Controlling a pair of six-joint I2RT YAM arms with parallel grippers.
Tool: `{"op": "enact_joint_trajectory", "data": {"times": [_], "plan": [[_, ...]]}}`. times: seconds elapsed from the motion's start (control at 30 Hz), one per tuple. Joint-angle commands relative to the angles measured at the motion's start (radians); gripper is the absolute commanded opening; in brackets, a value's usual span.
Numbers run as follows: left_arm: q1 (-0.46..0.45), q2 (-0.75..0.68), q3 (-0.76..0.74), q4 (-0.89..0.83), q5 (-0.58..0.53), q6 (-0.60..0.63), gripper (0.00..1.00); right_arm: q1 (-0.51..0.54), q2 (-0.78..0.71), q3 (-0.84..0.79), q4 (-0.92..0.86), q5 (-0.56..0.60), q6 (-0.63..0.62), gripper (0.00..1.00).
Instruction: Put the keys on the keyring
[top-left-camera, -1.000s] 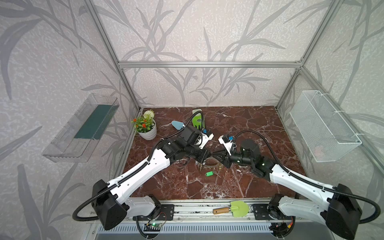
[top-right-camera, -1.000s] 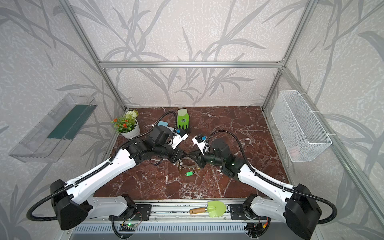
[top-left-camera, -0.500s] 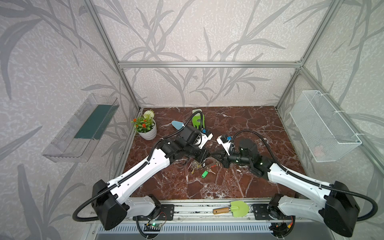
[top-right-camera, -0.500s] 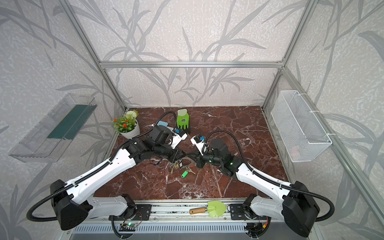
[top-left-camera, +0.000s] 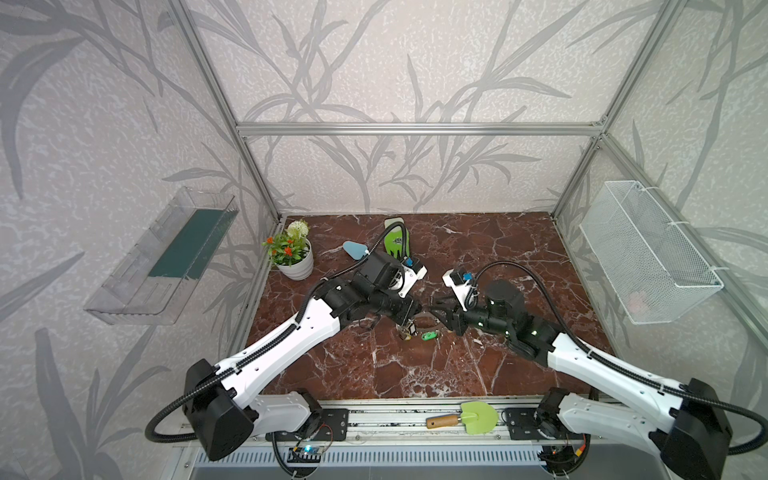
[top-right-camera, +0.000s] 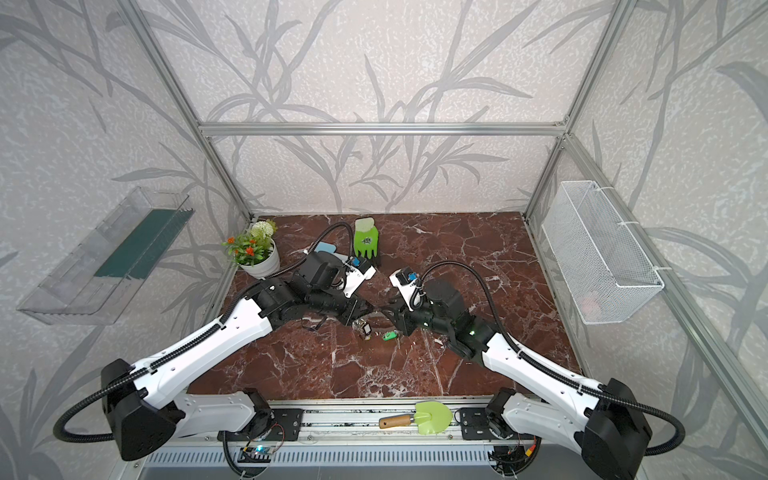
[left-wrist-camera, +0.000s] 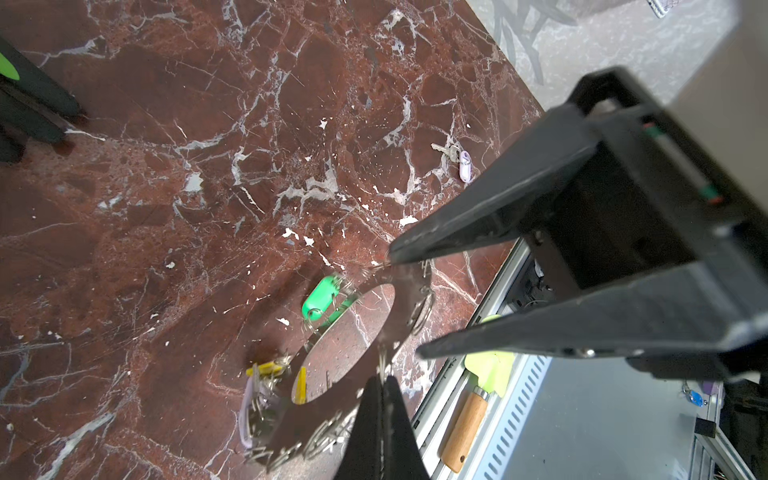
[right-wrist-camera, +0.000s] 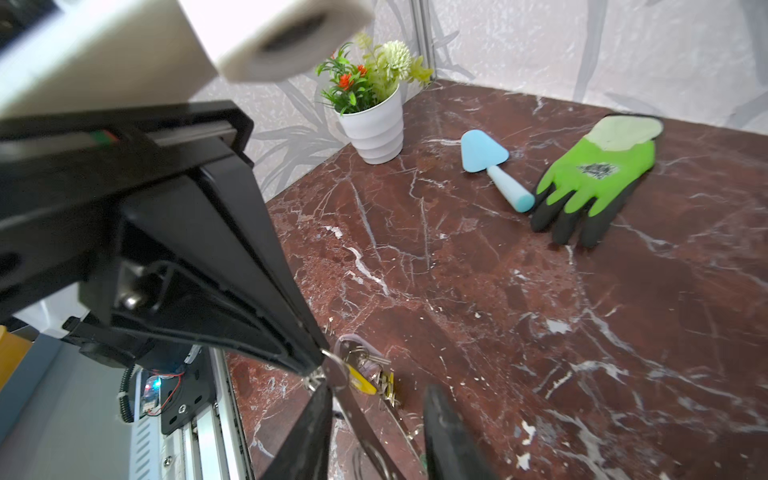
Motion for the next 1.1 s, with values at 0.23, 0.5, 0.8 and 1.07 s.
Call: {"op": "enact_joint_trajectory", "data": {"times": [0.23,0.5,0.8,1.07], "plan": [[-0.002,-0.028,-0.014,0.052,0.001,-0.011,0.0,-0.01,-0.126,-0.066,-0.166,0.065,0.037,0.45],[-0.002,-0.024,-0.016,0.054,-0.007,-0.012,0.0,-0.009,-0.063,-0.115,-0.044,-0.104,0.153,0.45],[-0.001,-0.038,-0.027,0.052,-0.01,-0.011,0.0,-0.02,0.012,-0.091,0.029,-0.135,0.205,0.47],[-0.002,-0.043,-0.034,0.052,-0.017,-0.01,0.0,-0.064,0.026,-0.091,0.089,-0.205,0.265,0.42]]}}
